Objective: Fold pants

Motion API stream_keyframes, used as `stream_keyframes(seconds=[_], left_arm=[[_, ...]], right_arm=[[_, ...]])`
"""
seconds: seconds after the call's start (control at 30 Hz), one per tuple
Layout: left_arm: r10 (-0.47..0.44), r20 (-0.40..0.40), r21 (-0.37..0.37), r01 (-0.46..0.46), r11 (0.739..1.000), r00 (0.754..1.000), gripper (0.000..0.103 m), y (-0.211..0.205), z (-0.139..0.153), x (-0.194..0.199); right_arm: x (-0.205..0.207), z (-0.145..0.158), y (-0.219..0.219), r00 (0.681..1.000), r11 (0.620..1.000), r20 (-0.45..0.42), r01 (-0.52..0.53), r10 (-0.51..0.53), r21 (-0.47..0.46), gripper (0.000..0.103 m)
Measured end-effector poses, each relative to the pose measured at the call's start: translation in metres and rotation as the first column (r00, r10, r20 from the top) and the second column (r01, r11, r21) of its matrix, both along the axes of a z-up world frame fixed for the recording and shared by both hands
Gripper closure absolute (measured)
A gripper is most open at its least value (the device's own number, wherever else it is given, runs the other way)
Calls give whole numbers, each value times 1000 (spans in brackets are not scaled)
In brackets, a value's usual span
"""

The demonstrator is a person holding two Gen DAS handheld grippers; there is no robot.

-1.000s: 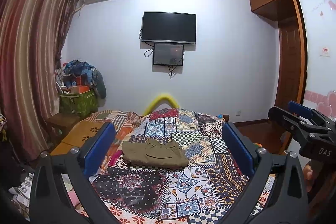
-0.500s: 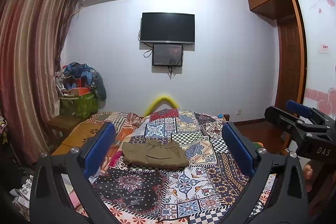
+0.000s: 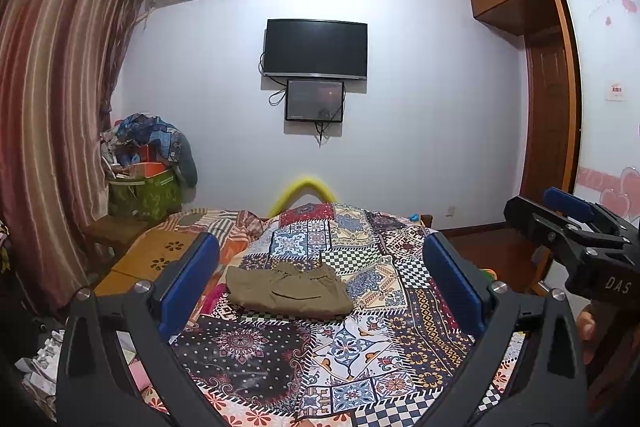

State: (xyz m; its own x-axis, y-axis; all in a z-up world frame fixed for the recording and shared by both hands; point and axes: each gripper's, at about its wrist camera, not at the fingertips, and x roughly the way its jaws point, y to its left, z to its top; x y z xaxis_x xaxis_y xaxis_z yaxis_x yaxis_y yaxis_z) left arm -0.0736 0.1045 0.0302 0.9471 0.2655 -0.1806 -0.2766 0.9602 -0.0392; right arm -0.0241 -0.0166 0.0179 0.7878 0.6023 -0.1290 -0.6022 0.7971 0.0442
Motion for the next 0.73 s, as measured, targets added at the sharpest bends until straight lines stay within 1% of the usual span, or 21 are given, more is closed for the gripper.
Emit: stream_keyframes(seconds=[0.33, 0.73], left_arm=[[-23, -2, -4, 23, 1000, 1000, 0, 0, 0, 1], [-29, -2, -12, 29, 999, 1000, 0, 3, 0, 1]], right_arm=[[0, 0, 0, 1000, 1000, -4, 2, -2, 0, 0], [3, -1, 0, 1000, 1000, -11, 5, -5, -2, 0]])
